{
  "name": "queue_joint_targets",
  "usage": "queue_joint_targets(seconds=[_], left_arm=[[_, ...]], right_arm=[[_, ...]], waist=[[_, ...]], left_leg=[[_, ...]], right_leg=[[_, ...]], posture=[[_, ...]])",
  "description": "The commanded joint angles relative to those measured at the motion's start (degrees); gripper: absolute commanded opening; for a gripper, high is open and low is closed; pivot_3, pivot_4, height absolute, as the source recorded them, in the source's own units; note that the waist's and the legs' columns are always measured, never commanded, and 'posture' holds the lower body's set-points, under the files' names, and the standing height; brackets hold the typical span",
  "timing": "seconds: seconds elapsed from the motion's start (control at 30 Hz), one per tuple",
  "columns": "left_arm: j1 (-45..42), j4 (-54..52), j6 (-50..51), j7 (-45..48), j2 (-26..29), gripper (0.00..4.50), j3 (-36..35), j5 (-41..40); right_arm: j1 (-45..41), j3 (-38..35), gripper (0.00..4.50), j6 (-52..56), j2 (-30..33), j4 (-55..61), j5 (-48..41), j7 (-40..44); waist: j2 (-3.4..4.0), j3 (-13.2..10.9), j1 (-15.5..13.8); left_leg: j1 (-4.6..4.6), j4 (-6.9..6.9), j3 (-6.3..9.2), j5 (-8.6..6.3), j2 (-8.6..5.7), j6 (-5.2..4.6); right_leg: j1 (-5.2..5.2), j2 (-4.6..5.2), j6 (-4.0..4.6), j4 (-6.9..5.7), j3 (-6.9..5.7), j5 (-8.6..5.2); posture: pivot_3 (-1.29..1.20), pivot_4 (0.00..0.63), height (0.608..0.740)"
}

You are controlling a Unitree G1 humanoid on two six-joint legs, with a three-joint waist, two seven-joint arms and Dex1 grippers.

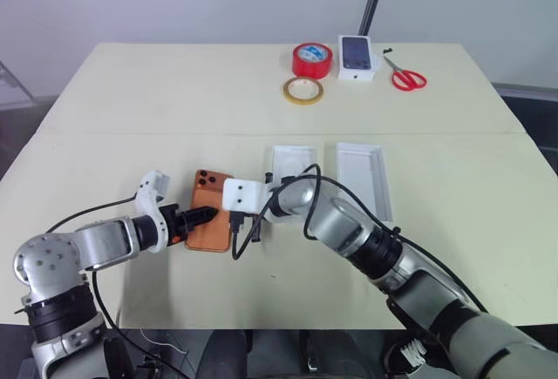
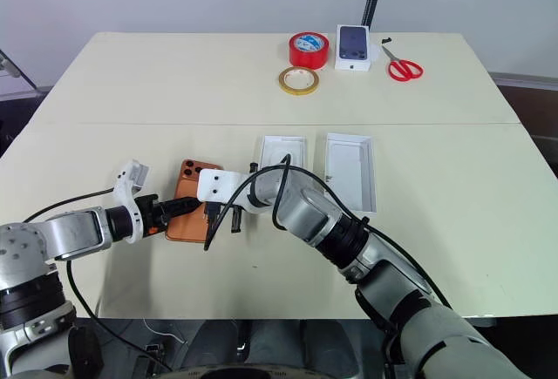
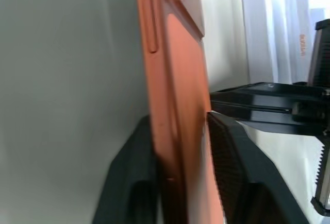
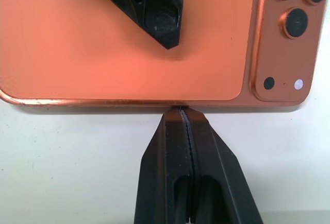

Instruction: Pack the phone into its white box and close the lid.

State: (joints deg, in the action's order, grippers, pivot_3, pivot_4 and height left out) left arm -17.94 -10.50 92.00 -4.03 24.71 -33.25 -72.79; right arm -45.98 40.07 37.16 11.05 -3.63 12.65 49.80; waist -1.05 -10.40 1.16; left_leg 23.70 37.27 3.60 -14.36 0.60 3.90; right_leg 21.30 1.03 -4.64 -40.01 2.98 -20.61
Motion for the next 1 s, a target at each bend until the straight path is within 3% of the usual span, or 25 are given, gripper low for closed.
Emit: queue_joint_targets(seconds=[0.03,0.13,0.3,0.43,0.53,0.67,0.83,1.0], left_arm=[[0.84,0.51,0.49,-1.13,0.77,1.73,-2.50,-3.17],[1.48,1.51,0.10,-2.18,0.84,1.73,-3.51,-5.50],[3.16,2.56,-2.51,-5.53,1.74,0.04,-2.81,-10.42],[4.17,4.26,-8.71,-10.56,2.49,0.04,-1.07,-19.95],[2.65,4.82,-18.84,-17.41,3.04,0.04,0.48,-31.06],[-0.02,3.23,-27.91,-23.77,3.74,0.04,5.39,-38.53],[-8.55,4.96,-34.89,-27.06,-2.62,0.04,16.40,-34.77],[-13.42,10.20,-37.04,-25.00,-8.78,0.04,22.73,-28.01]], right_arm=[[0.17,-0.16,0.00,0.19,-0.14,1.73,0.12,0.31],[-0.33,-1.09,0.00,0.73,0.08,2.68,-0.08,0.33],[-1.15,-3.51,0.00,2.13,1.27,4.99,-0.77,0.38],[-1.22,-7.61,0.00,4.25,3.76,10.52,-2.23,0.83],[0.38,-14.88,0.00,5.77,7.43,18.09,-5.23,0.85],[3.83,-22.44,0.00,6.19,11.99,23.40,-8.98,1.00],[12.74,-34.81,0.00,7.29,21.34,28.24,-18.09,6.27],[19.19,-40.06,0.00,8.72,26.94,30.06,-21.33,5.05]], waist=[[0.00,0.00,0.03],[0.00,0.00,0.02],[-0.09,0.03,-0.04],[-0.08,0.03,-0.04],[-0.16,-0.01,-0.36],[-0.23,0.00,-0.70],[-0.22,-0.01,-1.77],[-0.22,-0.01,-0.80]], left_leg=[[0.00,-0.01,0.00,0.00,0.00,0.00],[0.00,-0.02,0.00,0.00,0.01,0.00],[0.00,-0.02,0.02,0.00,0.01,0.00],[-0.01,-0.10,0.02,0.01,0.02,0.01],[0.01,-0.09,0.04,0.00,0.03,0.01],[0.21,0.00,0.16,0.00,-0.01,0.01],[0.26,0.01,0.17,-0.01,-0.11,-0.01],[0.30,0.11,0.04,-0.03,-0.06,-0.07]], right_leg=[[0.01,0.00,0.00,0.00,0.00,0.00],[0.02,0.00,0.00,0.00,0.00,0.00],[-0.01,0.02,0.00,0.01,0.00,0.00],[0.04,0.01,0.00,0.01,0.01,0.00],[0.04,0.03,0.00,0.02,0.04,0.00],[0.05,0.08,0.00,0.10,-0.06,0.00],[-0.03,0.12,0.00,0.25,-0.09,0.00],[-0.09,0.00,-0.02,0.35,-0.05,0.01]], posture=[[0.00,0.150,0.740],[0.00,0.150,0.740],[0.00,0.150,0.740],[0.00,0.150,0.740],[0.00,0.150,0.740],[0.00,0.150,0.740],[0.00,0.150,0.740],[0.00,0.150,0.740]])
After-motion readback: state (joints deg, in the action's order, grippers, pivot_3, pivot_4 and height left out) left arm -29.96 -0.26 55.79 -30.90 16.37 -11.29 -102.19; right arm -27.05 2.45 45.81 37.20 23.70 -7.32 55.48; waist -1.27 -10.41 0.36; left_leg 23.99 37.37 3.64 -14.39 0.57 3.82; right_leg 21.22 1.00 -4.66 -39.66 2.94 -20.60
